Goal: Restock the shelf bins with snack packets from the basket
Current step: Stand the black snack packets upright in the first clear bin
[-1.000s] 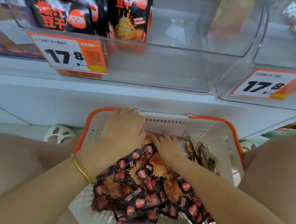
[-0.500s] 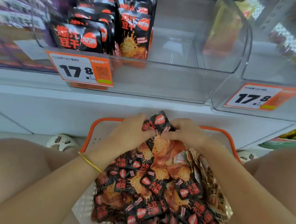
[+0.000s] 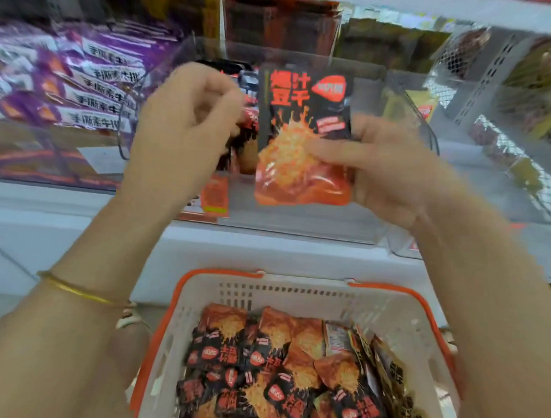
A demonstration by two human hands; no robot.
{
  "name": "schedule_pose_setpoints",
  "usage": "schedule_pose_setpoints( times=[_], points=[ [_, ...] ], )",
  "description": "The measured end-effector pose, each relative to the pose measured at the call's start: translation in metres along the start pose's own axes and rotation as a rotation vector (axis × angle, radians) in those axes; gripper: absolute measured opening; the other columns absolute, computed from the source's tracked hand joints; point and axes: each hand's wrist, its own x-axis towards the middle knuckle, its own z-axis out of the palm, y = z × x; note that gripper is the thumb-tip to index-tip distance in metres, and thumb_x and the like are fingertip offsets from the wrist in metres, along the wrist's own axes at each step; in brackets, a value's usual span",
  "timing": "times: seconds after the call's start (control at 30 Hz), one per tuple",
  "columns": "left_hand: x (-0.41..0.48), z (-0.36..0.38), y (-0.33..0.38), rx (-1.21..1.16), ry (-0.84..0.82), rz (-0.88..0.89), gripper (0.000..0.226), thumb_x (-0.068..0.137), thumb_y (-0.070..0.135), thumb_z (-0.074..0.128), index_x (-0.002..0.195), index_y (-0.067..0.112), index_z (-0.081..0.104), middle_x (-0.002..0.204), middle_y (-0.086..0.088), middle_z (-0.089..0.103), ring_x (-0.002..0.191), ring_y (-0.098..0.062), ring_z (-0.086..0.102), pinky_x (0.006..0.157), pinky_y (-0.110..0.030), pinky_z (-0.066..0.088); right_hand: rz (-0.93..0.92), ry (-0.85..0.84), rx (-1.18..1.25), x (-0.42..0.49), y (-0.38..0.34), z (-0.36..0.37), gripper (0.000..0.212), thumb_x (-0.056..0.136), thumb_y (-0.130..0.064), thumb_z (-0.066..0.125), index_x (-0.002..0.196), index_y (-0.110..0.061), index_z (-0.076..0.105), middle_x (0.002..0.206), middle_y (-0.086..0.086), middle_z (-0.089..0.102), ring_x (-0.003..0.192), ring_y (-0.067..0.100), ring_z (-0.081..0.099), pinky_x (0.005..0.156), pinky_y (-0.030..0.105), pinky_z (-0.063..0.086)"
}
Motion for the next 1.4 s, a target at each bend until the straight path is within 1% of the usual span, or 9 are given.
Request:
schedule_pose_setpoints(
  times=[0.17,0.27,0.4,0.63,1.03,1.1,1.23,1.33,1.4],
  points=[
    [0.026,0.004,-0.038,0.686,-0.02,0.156,0.036,0.089,0.033,0.038,0.1,0.01,0.064,0.103,-0.012,0.065,0.102,-0.033,0.055,0.087,-0.045,0.043,0.033,0.313,-0.385,0.089,0.001,0.003,0.021,0.072,0.011,0.071,0.082,-0.005,0.061,0.073,0.011,0.058,0.059,0.02,0.056,0.058,0.033,0.052],
    [0.018,0.015,-0.056,0.819,-0.025,0.176,0.038,0.09,0.036,0.035,0.105,0.017,0.064,0.113,-0.005,0.064,0.112,-0.027,0.054,0.106,-0.046,0.029,0.196,0.316,-0.726,0.125,0.024,0.004,0.039,0.068,-0.006,0.082,0.102,-0.005,0.062,0.089,0.01,0.056,0.08,0.02,0.054,0.062,0.029,0.043],
    [0.017,0.017,-0.059,0.85,-0.019,0.156,0.038,0.087,0.032,0.035,0.103,0.015,0.065,0.108,-0.006,0.067,0.106,-0.028,0.056,0.11,-0.043,0.022,0.265,0.276,-0.975,0.137,0.038,0.003,0.047,0.072,-0.026,0.082,0.109,-0.004,0.061,0.1,0.009,0.064,0.089,0.025,0.06,0.08,0.034,0.05],
    [0.017,0.018,-0.06,0.85,-0.004,0.164,0.037,0.085,0.029,0.037,0.102,0.014,0.067,0.103,-0.005,0.069,0.102,-0.028,0.058,0.111,-0.043,0.02,0.337,0.282,-0.666,0.145,0.044,0.011,0.037,0.08,-0.016,0.076,0.109,0.002,0.06,0.084,0.019,0.068,0.083,0.037,0.07,0.08,0.045,0.057],
    [0.012,0.013,-0.058,0.717,0.061,0.248,0.032,0.087,0.025,0.039,0.101,0.014,0.066,0.103,-0.002,0.068,0.102,-0.025,0.058,0.114,-0.043,0.017,0.442,0.196,-0.48,0.135,0.036,0.012,0.035,0.082,-0.002,0.071,0.111,0.004,0.053,0.105,0.019,0.059,0.078,0.03,0.066,0.074,0.035,0.056],
    [0.005,0.012,-0.049,0.636,0.11,0.312,0.026,0.087,0.019,0.045,0.101,0.013,0.065,0.103,-0.001,0.067,0.102,-0.024,0.056,0.114,-0.041,0.016,0.409,0.209,-0.46,0.125,0.03,0.01,0.021,0.082,-0.001,0.07,0.091,0.0,0.051,0.092,0.017,0.057,0.085,0.032,0.068,0.078,0.036,0.056],
    [-0.033,0.015,-0.024,0.537,0.155,0.436,0.023,0.086,0.015,0.048,0.1,0.015,0.067,0.104,0.005,0.067,0.099,-0.022,0.05,0.092,-0.035,0.027,0.208,0.286,-0.445,0.09,0.012,0.005,0.031,0.081,0.003,0.07,0.075,-0.007,0.041,0.072,0.017,0.058,0.075,0.034,0.067,0.075,0.044,0.058],
    [-0.067,0.023,-0.024,0.507,-0.002,0.441,0.023,0.083,0.014,0.048,0.094,0.014,0.068,0.098,0.005,0.067,0.091,-0.022,0.05,0.081,-0.034,0.028,-0.076,0.302,-0.403,0.035,0.004,0.005,0.035,0.081,0.006,0.068,0.075,-0.012,0.038,0.051,0.006,0.053,0.059,0.028,0.064,0.063,0.042,0.057],
    [-0.088,0.033,-0.037,0.598,-0.216,0.396,0.023,0.081,0.019,0.046,0.088,0.013,0.067,0.09,0.001,0.067,0.086,-0.026,0.052,0.075,-0.037,0.034,-0.091,0.174,-0.329,-0.002,0.015,0.005,0.028,0.081,0.009,0.066,0.076,-0.008,0.045,0.056,0.009,0.052,0.051,0.021,0.064,0.057,0.038,0.058]
  ],
)
